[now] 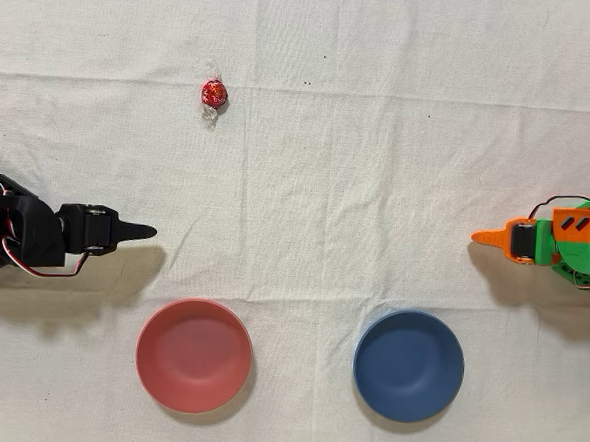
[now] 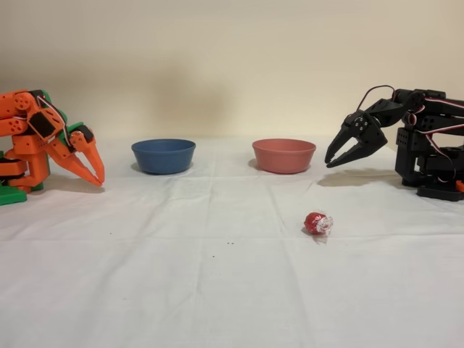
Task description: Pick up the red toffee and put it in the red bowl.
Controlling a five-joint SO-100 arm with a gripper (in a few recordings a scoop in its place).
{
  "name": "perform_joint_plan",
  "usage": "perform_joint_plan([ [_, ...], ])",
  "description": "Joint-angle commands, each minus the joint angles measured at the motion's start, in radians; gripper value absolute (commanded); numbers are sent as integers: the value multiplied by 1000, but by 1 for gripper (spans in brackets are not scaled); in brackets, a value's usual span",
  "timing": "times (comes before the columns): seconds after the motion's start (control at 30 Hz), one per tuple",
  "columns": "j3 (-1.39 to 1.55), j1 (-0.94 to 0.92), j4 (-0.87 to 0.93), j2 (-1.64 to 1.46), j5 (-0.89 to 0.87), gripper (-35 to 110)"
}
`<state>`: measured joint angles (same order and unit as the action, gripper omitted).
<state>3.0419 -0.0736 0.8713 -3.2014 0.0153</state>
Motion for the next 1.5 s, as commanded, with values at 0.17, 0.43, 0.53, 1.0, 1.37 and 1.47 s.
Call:
perform_joint_plan([
  [0.17, 21, -9, 9, -15, 11, 1],
  [0.43, 21, -9, 9, -15, 11, 1],
  [0.53, 21, -9, 9, -15, 11, 1],
  [1.0, 21, -8, -9, -15, 23, 1],
  [1.37, -199, -9, 193, -15, 92, 0],
  [1.47, -293, -5, 239, -15, 112, 0],
])
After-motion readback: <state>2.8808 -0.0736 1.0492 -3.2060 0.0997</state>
